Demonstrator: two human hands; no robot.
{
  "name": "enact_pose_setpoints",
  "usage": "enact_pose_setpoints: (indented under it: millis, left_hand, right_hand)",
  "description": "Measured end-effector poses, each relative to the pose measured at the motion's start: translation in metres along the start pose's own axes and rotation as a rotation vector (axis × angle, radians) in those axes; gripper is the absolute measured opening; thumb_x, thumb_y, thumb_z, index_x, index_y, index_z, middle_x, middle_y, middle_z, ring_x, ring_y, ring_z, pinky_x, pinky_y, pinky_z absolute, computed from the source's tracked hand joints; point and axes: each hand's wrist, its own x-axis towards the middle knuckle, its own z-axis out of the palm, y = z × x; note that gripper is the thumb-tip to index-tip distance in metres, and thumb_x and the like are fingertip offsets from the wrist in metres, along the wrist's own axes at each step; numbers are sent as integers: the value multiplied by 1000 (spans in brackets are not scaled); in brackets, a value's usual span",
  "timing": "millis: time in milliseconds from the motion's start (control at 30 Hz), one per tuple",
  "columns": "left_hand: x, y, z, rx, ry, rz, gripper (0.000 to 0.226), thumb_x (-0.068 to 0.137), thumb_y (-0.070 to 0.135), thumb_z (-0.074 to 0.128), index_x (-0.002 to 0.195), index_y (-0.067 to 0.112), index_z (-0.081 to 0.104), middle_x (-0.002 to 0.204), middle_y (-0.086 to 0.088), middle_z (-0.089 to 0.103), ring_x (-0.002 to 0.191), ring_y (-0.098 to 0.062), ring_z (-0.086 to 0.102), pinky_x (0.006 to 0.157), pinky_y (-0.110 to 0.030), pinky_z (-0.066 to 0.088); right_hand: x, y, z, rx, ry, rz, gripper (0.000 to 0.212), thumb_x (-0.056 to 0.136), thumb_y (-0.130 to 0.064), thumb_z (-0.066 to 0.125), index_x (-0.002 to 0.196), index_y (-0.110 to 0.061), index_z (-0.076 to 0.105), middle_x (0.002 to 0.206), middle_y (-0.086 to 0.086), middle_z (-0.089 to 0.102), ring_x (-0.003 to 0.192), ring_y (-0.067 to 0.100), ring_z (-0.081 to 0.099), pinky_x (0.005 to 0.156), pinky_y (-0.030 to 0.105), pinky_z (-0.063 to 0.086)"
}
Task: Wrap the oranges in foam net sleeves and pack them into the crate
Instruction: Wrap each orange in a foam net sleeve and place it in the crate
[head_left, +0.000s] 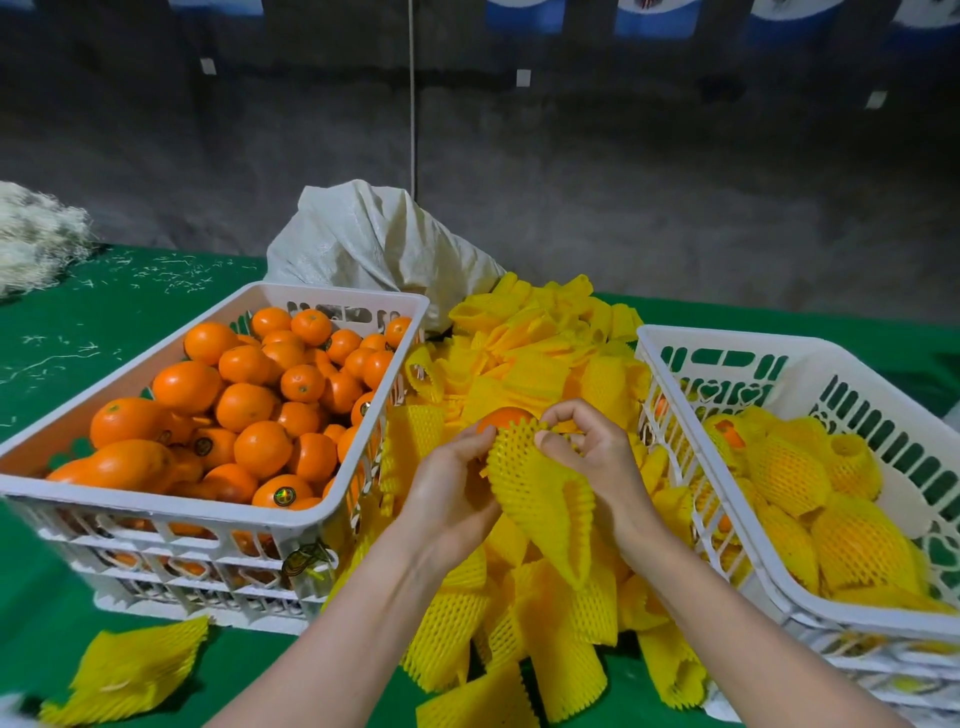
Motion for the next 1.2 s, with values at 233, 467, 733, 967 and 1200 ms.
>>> enact_pose_setpoints:
  millis: [233, 467, 733, 967, 1200]
  left_hand:
    - [1, -2, 2, -26, -38, -13, 31, 98, 31, 44, 120, 14, 58, 111, -17, 69, 101, -28, 66, 91, -43, 49]
    - [14, -2, -2, -71, 55, 76, 33, 95, 8, 49, 128, 10, 55, 104, -17, 66, 90, -31, 63, 88, -46, 47]
    - [17, -16, 0, -194, -76, 24, 25, 100, 15, 41, 116, 4, 54, 97, -26, 66, 80, -34, 67, 86, -45, 51]
    - [21, -20, -9, 8, -168, 158, 50, 74, 20, 64, 122, 9, 54, 100, -15, 72, 90, -28, 70, 84, -43, 54]
    - [19, -27, -12, -179, -226, 94, 52, 87, 43, 45, 63, 9, 76, 70, -7, 72, 65, -18, 71, 66, -31, 59]
  right_hand:
    - [-7, 3, 9, 158, 69, 167, 21, 90, 2, 52, 76, -13, 49, 63, 4, 49, 53, 16, 44, 50, 27, 34]
    - [-15, 13, -1, 414, -36, 503, 36, 94, 11, 30, 74, -14, 47, 51, -3, 60, 42, 5, 57, 39, 15, 44]
    - [-5, 5, 5, 276, 66, 178, 17, 91, 6, 47, 80, -8, 50, 66, 11, 52, 45, 6, 51, 40, 17, 40]
    - [-8, 13, 8, 170, 205, 136, 20, 92, -2, 52, 80, -18, 49, 67, 5, 53, 60, 18, 48, 55, 34, 37]
    - [-15, 11, 21, 73, 139, 180, 47, 78, -51, 56, 73, -4, 56, 48, -8, 45, 49, 7, 40, 49, 21, 32]
